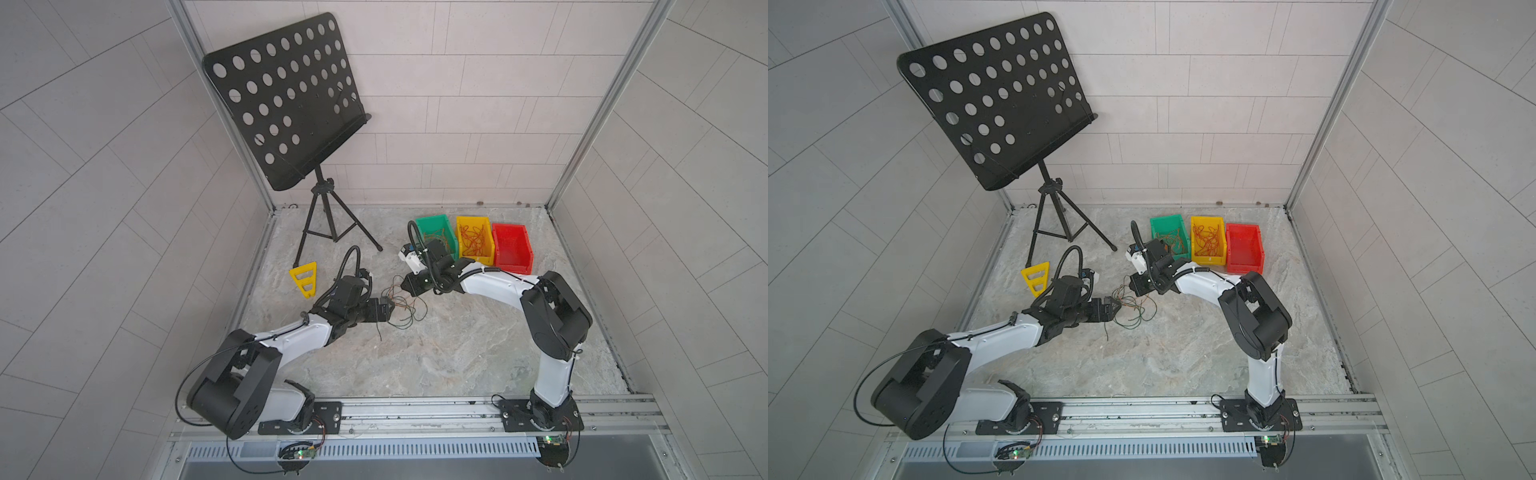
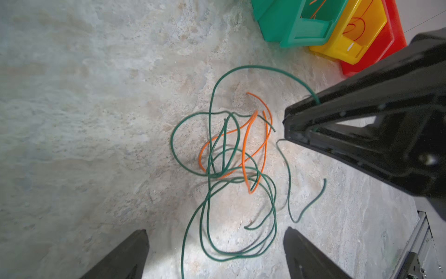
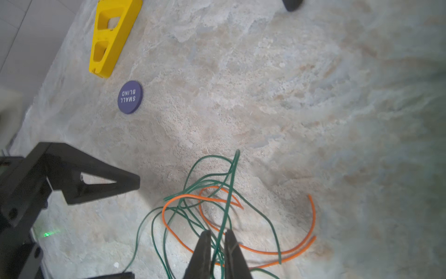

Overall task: Untangle and sort cables by color
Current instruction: Untie the cable.

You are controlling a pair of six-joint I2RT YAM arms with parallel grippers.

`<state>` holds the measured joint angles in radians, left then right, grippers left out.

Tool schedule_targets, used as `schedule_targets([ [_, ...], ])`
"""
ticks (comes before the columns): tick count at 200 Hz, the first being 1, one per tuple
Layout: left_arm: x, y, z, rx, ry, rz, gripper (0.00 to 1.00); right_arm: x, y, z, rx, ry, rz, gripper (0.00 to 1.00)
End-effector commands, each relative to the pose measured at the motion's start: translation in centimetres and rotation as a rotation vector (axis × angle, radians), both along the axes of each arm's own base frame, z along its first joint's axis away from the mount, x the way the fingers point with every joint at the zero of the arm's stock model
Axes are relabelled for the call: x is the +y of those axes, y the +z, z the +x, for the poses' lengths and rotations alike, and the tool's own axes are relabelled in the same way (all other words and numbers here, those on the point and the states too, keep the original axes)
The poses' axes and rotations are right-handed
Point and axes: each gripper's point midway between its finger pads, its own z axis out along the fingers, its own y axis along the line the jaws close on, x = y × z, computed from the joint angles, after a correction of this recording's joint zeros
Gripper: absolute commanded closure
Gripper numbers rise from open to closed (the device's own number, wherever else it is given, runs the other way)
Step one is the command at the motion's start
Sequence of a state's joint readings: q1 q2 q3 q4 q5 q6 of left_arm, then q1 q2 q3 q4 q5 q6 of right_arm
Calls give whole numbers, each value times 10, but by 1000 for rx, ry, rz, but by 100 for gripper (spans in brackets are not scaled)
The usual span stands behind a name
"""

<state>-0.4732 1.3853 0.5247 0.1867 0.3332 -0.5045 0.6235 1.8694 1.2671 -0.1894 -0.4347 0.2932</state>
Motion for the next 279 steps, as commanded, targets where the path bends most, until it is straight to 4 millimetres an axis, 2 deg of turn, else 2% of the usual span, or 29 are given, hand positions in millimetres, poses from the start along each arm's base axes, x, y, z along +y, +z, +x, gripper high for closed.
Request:
schedule_targets([
  [1, -13, 15, 25, -55, 1, -46, 7, 0, 25, -5, -38, 27, 12, 100],
  [27, -23, 4, 42, -44, -2, -45, 15, -7, 52, -19, -64, 39, 48, 100],
  [43, -30, -8, 48, -11, -25, -38, 27, -11, 72, -29, -80, 46, 68, 100],
  [67, -34, -29, 48, 39, -41, -28, 42, -24, 116, -36, -150, 29, 85, 100],
  [94, -28, -47, 42, 73, -34, 2, 55, -42, 175, -40, -257, -3, 105, 100],
  [130, -19, -55, 33, 87, -30, 45, 57, -77, 263, -41, -401, -70, 160, 100],
  [166, -14, -56, 29, 86, -24, 64, 57, -124, 358, -38, -568, -163, 244, 100],
  [191, -14, -55, 29, 86, -25, 64, 57, -159, 409, -37, -656, -238, 309, 100],
  [207, -13, -53, 29, 83, -23, 64, 57, -177, 430, -37, -689, -278, 337, 100],
  [236, -11, -50, 27, 76, -25, 73, 56, -203, 447, -31, -724, -343, 342, 100],
  [262, -10, -40, 27, 57, -28, 64, 51, -216, 445, -25, -711, -372, 342, 100],
  [279, -11, -25, 26, 31, -32, 47, 43, -222, 433, -19, -683, -387, 314, 100],
])
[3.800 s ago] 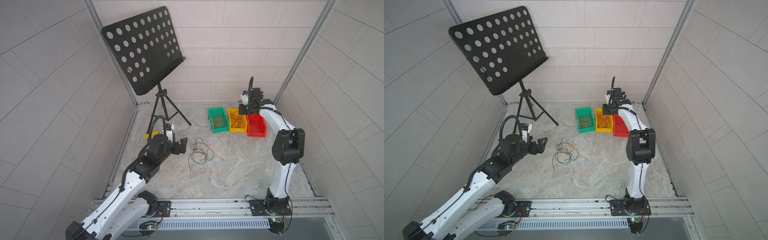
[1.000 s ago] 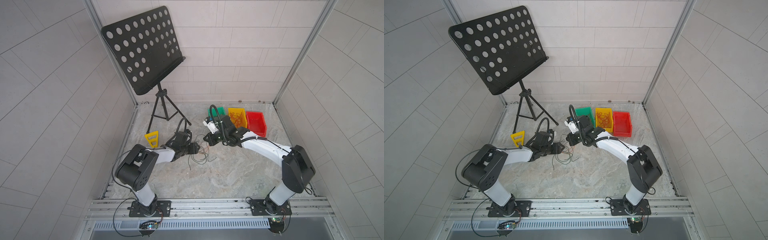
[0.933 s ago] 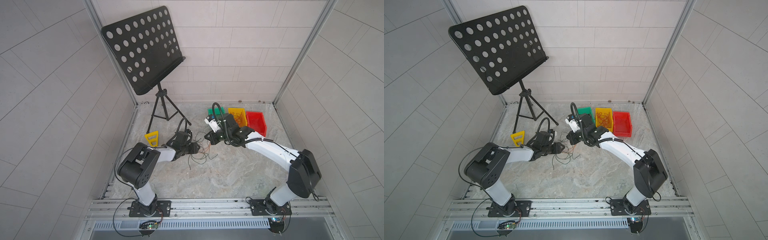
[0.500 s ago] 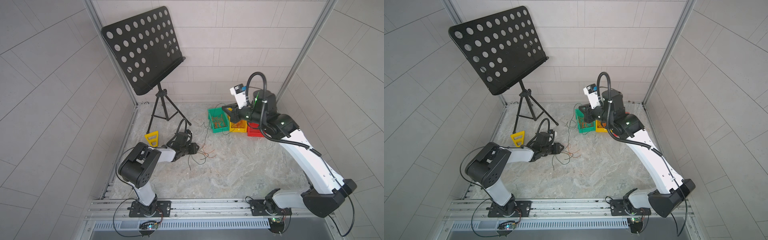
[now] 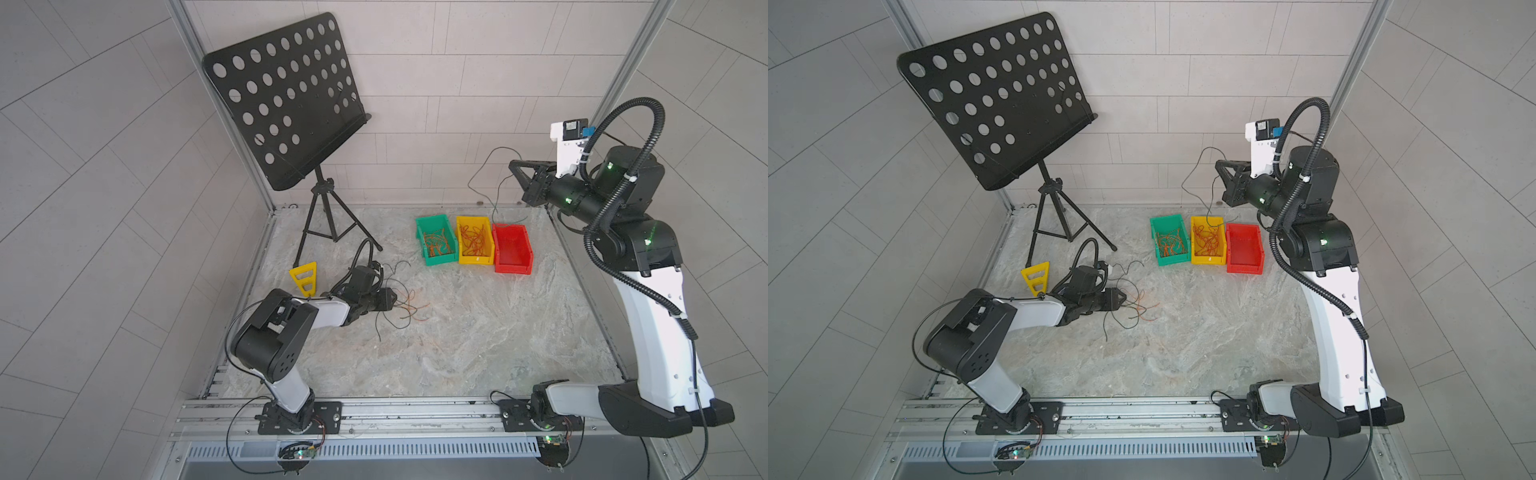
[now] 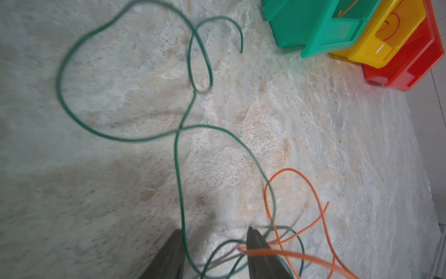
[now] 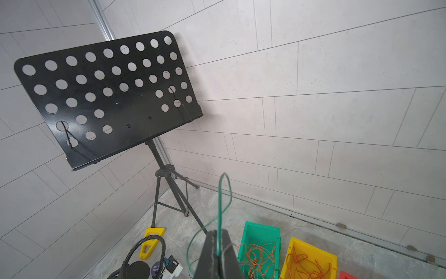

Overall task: Untangle and sort cables by color
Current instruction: Untie the cable, then place the cable in the bin.

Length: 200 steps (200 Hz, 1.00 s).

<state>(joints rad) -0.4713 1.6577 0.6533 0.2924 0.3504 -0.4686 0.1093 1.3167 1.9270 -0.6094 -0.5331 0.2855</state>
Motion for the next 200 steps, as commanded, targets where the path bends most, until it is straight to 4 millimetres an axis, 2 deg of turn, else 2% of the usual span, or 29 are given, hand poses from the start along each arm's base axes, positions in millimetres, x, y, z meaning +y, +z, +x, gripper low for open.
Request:
schedule_targets([
  [1, 9, 6, -10, 8, 2, 23, 43, -2, -13, 4, 52, 11, -6, 100],
  [41, 15, 57, -14, -75, -6, 18, 26, -41, -56, 31, 155, -142, -44, 100],
  [95, 48, 114, -26, -187, 78, 84, 0, -102, -115, 64, 270, -409, -192, 100],
  [141, 73, 163, -38, -352, 171, 54, 0, -137, -170, 97, 334, -460, -212, 100],
  [169, 83, 175, -46, -386, 172, 82, 0, -153, -207, 116, 407, -459, -243, 100],
  [200, 87, 178, -51, -397, 176, 93, 0, -161, -247, 133, 483, -446, -271, 100],
])
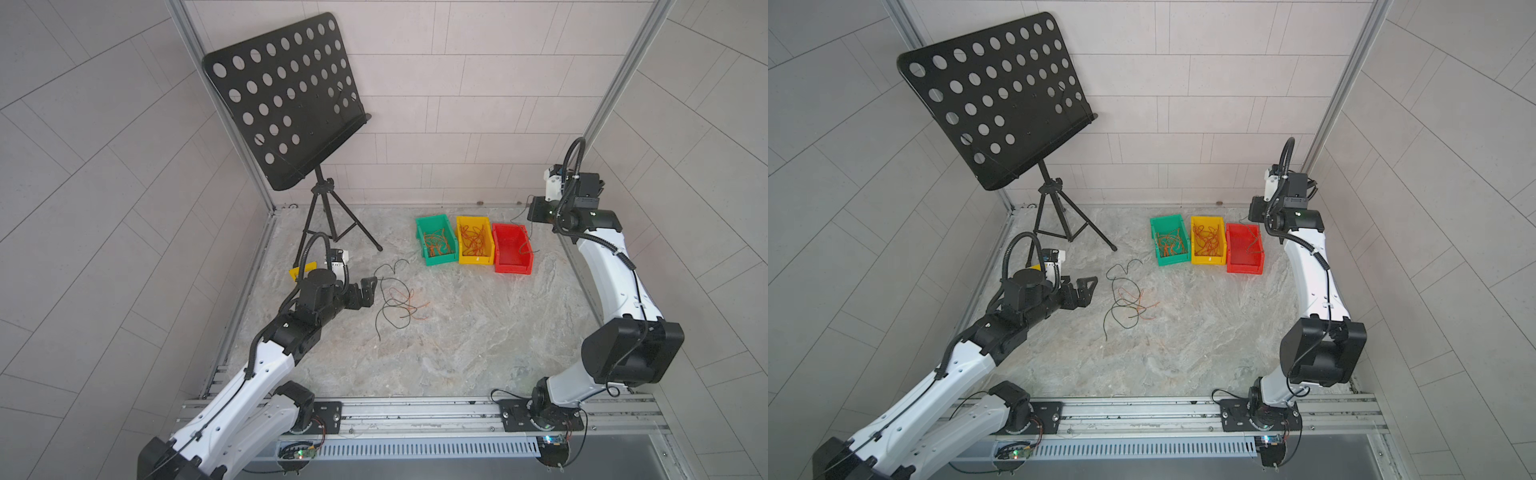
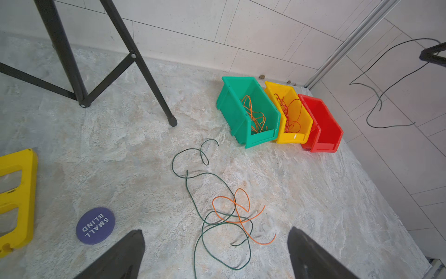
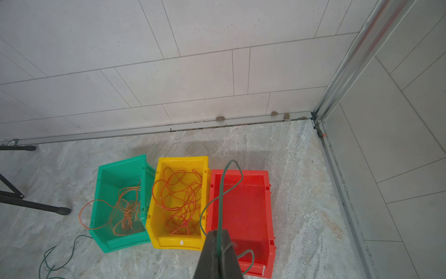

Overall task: Untangle and sort cables by color
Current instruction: Place the cable in the bin.

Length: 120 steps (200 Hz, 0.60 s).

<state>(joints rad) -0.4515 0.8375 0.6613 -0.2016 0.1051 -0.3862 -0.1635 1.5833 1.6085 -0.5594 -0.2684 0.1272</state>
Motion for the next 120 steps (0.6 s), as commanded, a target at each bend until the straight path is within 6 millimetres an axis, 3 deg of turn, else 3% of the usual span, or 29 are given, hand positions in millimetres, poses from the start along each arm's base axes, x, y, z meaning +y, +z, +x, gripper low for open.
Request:
schedule_targets([
  [1, 10, -7, -4, 11, 20, 51, 0, -5, -11, 11, 3, 28, -43, 100],
  [85, 16, -2, -5, -8, 29, 79, 0, -28, -91, 58, 147, 28, -44, 100],
  [120, 17, -4, -4, -3, 35, 92, 0, -31, -114, 74, 182, 33, -35, 100],
])
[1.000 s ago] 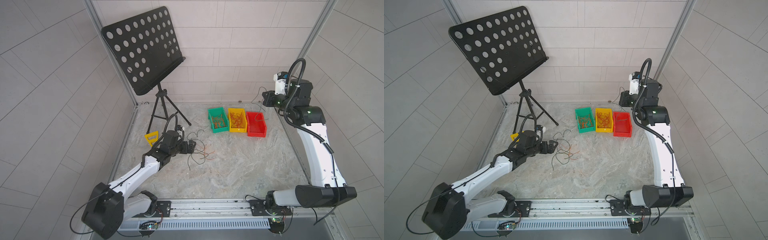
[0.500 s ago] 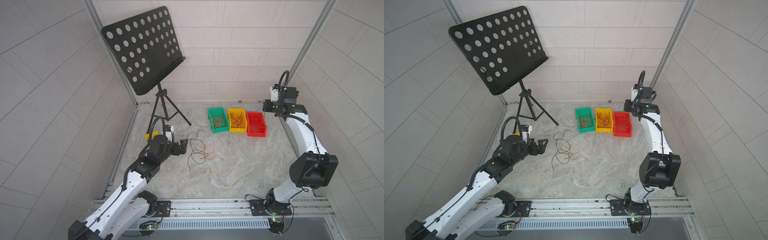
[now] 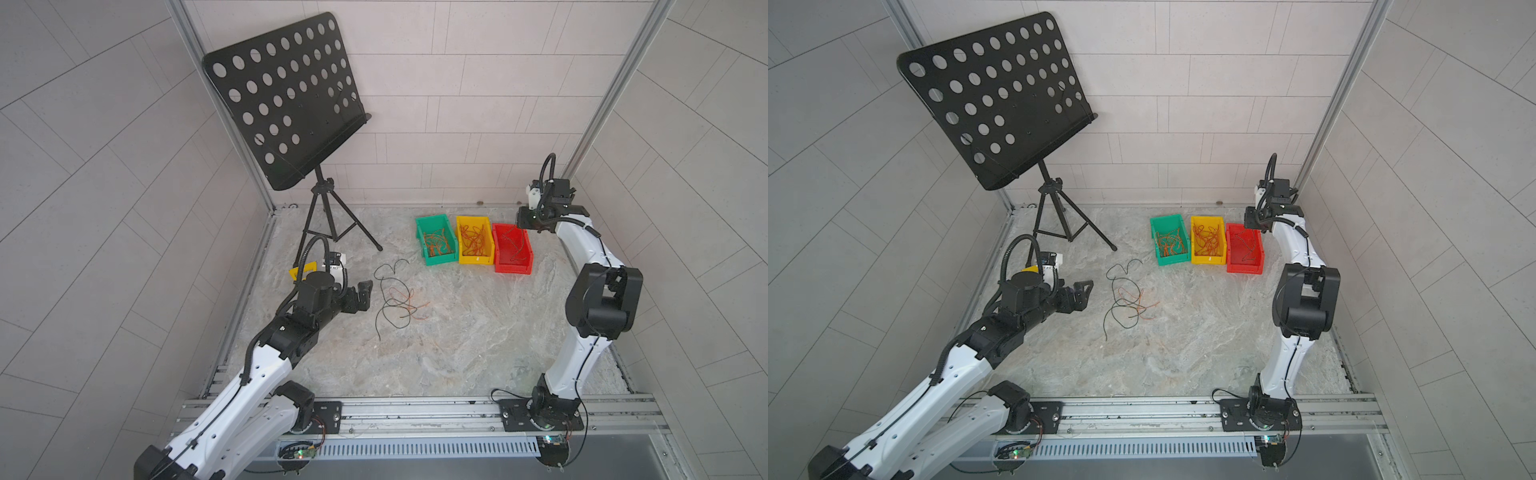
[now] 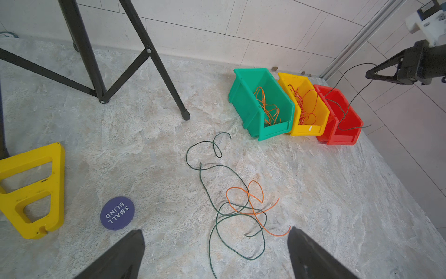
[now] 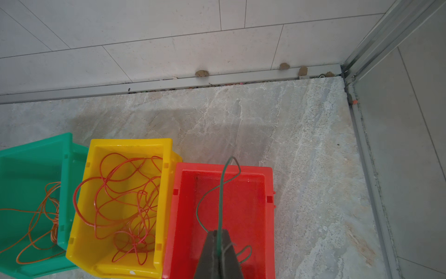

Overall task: Untangle and sort cables by color
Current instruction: Place the cable in the bin, then pick up the cable from the cable.

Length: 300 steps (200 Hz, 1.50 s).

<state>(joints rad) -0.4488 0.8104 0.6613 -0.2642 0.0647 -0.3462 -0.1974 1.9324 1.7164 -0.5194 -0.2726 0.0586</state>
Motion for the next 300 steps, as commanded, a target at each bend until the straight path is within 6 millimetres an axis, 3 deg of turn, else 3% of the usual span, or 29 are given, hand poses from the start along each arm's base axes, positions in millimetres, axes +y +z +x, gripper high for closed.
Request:
schedule_targets([
  [1, 6, 2, 2, -12, 15, 29, 0, -3, -1, 10, -12, 20, -19, 100],
  [64, 4, 5, 6, -13, 14, 27, 0, 8, -49, 0, 102, 28, 66, 100],
  [86, 5, 4, 5, -9, 17, 27, 0, 12, -55, -12, 136, 18, 97, 86],
  [130, 4, 0, 3, -1, 15, 19, 0, 8, -24, -39, 136, -42, 76, 61],
  [162, 4, -2, 1, -1, 14, 10, 0, 9, 13, -60, 95, -60, 56, 51],
  [184, 4, -3, 0, -1, 15, 1, 0, 23, 36, -75, 54, -32, 73, 48],
  [203, 2, -8, 0, 6, 10, -15, 0, 53, 55, -90, 10, 41, 110, 47],
  [211, -1, -12, 1, 14, 4, -27, 0, 74, 63, -96, -19, 97, 150, 46],
  [240, -12, -38, 1, 82, -23, -68, 0, 175, 77, -130, -101, 348, 268, 38],
  [260, -15, -58, 1, 129, -24, -84, 0, 246, 66, -159, -123, 505, 325, 31],
  [278, -19, -71, 1, 156, -28, -100, 0, 302, 47, -181, -102, 632, 388, 30],
  [300, -21, -83, 1, 181, -28, -105, 1, 349, 16, -193, -36, 717, 367, 29],
])
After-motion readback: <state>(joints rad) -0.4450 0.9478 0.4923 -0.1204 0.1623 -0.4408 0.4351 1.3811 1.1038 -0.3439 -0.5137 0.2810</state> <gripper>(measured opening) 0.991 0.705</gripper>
